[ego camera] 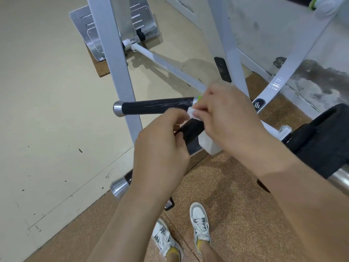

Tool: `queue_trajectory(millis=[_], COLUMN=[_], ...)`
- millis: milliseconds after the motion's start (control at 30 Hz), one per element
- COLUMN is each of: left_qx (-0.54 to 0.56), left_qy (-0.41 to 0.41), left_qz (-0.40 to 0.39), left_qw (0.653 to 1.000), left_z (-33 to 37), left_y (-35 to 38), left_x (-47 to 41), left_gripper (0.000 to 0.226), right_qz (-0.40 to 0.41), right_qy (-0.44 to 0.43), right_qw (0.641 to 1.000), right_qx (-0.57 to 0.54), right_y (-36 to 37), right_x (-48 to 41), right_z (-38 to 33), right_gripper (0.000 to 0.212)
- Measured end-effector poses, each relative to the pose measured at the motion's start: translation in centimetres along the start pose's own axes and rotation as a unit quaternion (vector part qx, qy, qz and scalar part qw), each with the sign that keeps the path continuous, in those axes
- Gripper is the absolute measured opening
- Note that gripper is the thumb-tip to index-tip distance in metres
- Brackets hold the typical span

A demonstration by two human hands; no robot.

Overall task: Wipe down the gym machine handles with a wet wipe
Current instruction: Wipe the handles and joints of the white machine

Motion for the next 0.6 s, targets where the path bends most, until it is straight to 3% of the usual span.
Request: queue_trajectory(millis=[100,267,433,533,600], left_qx=[-0.074,-0.108,-0.090,-0.098,-0.113], left_qy=[0.041,0.055,0.053,0.062,0.070], left_qz=[0.015,0.008,-0.006,-0.022,-0.041], left_qw=[0.996,0.993,0.995,0.993,0.990], left_z=[0.1,-0.4,0.2,0.6,1.0], left_y=[0.4,0.7,0.5,0.2,0.2], left_x=[1.0,1.7,1.1,0.6,0.3], left_gripper=[0.028,0.032,0.038,0.039,0.041], right_qz=[-0.055,0.133,0.209,0.234,0.276], right_qy=[-0.023,-0.030,-0.033,0.041,0.110], right_qw=[0.997,0.987,0.971,0.954,0.912], right_qx=[0.045,-0.083,-0.109,-0.182,-0.283], right_y=[0.6,-0.2,1.1,1.6,2.3], right_x=[-0.6,4.7,3.5,6.4,7.4], right_z=[0.0,1.5,1.4,2.7,3.1], right_gripper=[0.015,0.009,0.013,0.012,0.011])
Point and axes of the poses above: each hand's wrist, its own x-axis away from the middle knuckle, its own y-axis out of the palm, z = x × y, the point moved 6 cm from there along -x, towards the middle knuckle, and after that the axes turned 13 degrees about -x, right-handed, at the moved point
